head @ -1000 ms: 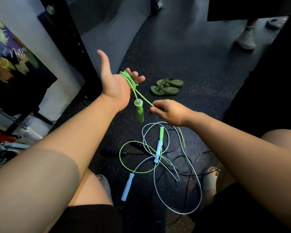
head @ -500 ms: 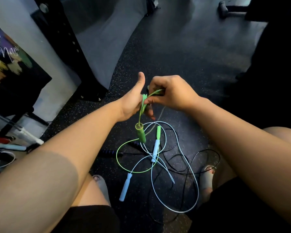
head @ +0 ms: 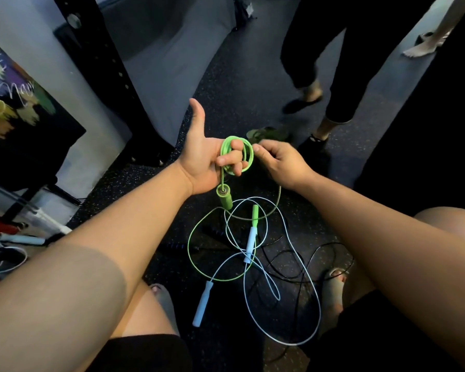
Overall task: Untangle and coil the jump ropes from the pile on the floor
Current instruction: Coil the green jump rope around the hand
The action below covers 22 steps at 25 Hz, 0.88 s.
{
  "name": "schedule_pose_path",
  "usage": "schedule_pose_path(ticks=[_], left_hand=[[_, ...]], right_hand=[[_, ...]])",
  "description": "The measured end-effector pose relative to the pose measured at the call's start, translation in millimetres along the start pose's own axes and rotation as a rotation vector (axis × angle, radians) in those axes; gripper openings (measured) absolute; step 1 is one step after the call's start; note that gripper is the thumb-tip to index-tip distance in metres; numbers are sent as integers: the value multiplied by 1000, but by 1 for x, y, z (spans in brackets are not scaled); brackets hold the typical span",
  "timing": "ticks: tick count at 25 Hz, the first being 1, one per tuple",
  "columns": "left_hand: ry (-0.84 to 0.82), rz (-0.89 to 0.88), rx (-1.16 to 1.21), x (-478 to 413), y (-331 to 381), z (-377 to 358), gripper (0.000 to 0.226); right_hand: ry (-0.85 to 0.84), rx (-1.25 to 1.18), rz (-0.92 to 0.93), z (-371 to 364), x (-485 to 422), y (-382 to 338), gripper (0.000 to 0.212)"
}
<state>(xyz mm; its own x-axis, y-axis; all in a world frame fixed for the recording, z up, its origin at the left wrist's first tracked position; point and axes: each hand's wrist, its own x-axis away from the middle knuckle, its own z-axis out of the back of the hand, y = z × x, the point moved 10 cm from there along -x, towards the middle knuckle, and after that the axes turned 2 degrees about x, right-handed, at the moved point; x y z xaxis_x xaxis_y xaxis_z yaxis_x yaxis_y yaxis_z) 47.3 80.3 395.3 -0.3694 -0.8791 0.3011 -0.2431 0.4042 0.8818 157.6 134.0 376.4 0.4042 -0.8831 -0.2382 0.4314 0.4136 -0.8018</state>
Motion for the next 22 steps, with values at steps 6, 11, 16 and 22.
schedule_pose_path(ticks=[6, 11, 16, 22], left_hand=[[176, -184, 230, 3, 21, 29, 94], [333, -343, 370, 11, 41, 56, 90], [510, -387, 300, 14, 41, 69, 95], [327, -69, -306, 1, 10, 35, 111]], right_hand=[[-234, -81, -148, -43, 10, 19, 30], [-481, 100, -170, -63, 25, 13, 25], [-576, 491, 91, -66, 28, -45, 31], [-296, 620, 440, -38, 14, -104, 46]])
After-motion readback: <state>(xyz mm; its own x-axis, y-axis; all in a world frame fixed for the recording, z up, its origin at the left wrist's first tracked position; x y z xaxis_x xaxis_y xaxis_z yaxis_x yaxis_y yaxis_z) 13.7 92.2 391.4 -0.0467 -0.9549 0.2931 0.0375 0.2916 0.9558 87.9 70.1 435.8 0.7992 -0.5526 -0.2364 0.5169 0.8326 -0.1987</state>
